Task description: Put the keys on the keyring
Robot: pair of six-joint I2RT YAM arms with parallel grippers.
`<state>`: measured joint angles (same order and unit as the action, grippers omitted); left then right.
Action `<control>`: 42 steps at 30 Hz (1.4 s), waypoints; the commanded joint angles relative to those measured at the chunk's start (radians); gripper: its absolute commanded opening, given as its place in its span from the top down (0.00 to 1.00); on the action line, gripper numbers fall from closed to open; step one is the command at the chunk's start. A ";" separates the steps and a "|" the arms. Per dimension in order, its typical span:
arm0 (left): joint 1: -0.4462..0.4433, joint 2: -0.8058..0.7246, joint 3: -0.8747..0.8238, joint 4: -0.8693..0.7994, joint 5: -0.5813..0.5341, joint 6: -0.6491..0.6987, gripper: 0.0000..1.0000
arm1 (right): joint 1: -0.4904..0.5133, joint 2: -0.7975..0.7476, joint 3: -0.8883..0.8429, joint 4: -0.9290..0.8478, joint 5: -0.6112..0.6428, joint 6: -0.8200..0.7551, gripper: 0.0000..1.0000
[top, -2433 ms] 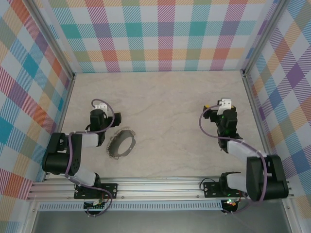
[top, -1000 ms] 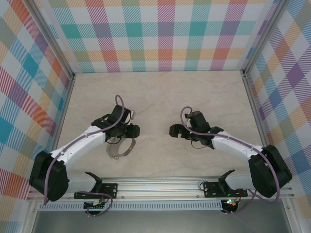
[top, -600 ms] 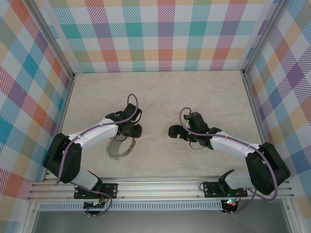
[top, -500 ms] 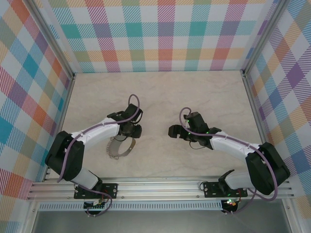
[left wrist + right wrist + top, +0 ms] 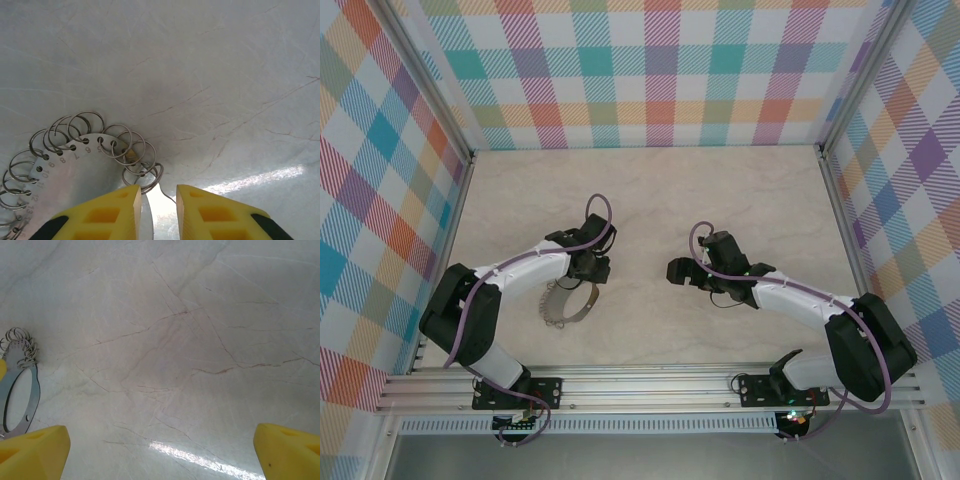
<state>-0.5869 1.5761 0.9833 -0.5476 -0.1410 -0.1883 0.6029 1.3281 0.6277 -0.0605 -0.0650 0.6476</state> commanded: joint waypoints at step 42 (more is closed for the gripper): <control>-0.008 0.071 -0.058 0.055 -0.030 -0.017 0.80 | 0.007 0.046 -0.006 0.042 -0.016 0.004 0.06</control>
<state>-0.5869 1.6318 0.9409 -0.5083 -0.1516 -0.1944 0.6041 1.3628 0.6277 -0.0418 -0.0658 0.6476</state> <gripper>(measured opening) 0.201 0.944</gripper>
